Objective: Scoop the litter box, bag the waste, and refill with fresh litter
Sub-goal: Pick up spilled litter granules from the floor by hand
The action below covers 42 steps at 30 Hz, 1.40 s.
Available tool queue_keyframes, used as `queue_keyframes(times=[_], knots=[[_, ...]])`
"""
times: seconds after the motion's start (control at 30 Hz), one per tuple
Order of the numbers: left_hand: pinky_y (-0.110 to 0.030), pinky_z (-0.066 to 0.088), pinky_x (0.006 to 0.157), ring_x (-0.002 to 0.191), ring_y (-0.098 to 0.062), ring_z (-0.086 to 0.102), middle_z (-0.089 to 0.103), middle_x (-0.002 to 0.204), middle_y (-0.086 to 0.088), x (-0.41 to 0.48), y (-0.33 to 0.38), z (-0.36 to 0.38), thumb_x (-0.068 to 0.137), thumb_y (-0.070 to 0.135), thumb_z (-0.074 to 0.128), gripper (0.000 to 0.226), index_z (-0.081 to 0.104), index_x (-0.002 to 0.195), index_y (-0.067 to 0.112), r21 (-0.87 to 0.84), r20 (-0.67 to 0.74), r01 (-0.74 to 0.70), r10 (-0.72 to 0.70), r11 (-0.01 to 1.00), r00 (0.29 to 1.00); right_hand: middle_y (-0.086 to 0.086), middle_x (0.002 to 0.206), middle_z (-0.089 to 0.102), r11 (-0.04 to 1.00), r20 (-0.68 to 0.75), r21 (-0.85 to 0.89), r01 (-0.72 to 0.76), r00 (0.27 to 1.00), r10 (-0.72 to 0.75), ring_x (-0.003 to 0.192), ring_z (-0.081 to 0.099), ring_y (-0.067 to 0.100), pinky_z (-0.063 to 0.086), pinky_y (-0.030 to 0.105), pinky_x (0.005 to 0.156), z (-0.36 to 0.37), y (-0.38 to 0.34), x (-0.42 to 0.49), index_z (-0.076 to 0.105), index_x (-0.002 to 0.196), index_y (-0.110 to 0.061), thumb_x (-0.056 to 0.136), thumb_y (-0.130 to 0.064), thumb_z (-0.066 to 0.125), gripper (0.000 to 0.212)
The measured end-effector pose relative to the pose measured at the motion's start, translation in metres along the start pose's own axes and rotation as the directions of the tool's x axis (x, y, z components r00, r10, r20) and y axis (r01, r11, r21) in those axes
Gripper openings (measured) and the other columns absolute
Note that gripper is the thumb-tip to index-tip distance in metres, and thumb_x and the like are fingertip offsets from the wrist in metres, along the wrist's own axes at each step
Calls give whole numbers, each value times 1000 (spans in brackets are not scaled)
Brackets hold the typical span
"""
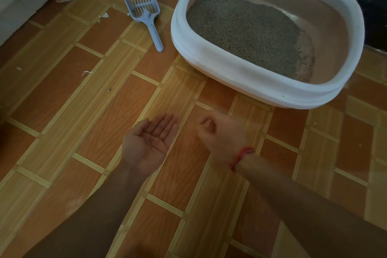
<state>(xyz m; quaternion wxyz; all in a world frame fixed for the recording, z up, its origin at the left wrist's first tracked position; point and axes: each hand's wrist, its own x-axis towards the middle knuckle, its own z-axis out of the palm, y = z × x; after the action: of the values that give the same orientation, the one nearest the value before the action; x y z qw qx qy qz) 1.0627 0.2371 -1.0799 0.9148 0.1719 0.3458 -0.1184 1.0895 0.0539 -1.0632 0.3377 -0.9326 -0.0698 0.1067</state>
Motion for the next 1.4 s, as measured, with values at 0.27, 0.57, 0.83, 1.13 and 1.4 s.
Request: queue_keyframes(times=[0.27,0.57,0.83,1.13,1.4], knots=[[-48,55,90,105,-33,70,73,108,-21,0,-7,6,100,20,40,47,76,85,-7,-9,-24,9,-9,1000,1000,-15,64,47,979,69,-91,-183,980,189,65,50,2,44,23,65,-17,65,-22,67,87,-28,86,-23,63,6],[-47,57,88,106,-34,70,72,110,-21,-2,-7,8,101,21,38,50,76,85,-7,1,-17,16,-16,1000,1000,-18,71,48,979,76,-132,-154,983,165,69,47,0,35,15,62,-12,65,-19,67,86,-31,87,-33,67,3],[-48,55,91,109,-34,69,72,111,-21,-5,-8,3,100,21,39,46,75,88,-6,18,-26,15,-15,1000,1000,-15,76,52,965,85,-225,-131,985,153,74,52,7,41,23,65,-9,59,-15,64,85,-25,93,-30,58,11],[-47,55,91,106,-34,70,72,110,-23,-4,-18,2,101,21,37,50,76,86,-6,67,-6,40,-40,997,999,-16,65,50,994,30,-103,-24,999,27,64,49,1,39,16,61,-2,9,-12,64,79,-29,86,-38,59,12],[-33,40,104,107,-25,55,55,108,-12,-5,-20,-4,98,31,36,39,58,114,3,195,24,175,-183,965,983,-8,88,59,984,138,-45,175,976,-167,80,57,11,52,30,71,19,-56,-15,63,87,-27,86,-32,58,8]])
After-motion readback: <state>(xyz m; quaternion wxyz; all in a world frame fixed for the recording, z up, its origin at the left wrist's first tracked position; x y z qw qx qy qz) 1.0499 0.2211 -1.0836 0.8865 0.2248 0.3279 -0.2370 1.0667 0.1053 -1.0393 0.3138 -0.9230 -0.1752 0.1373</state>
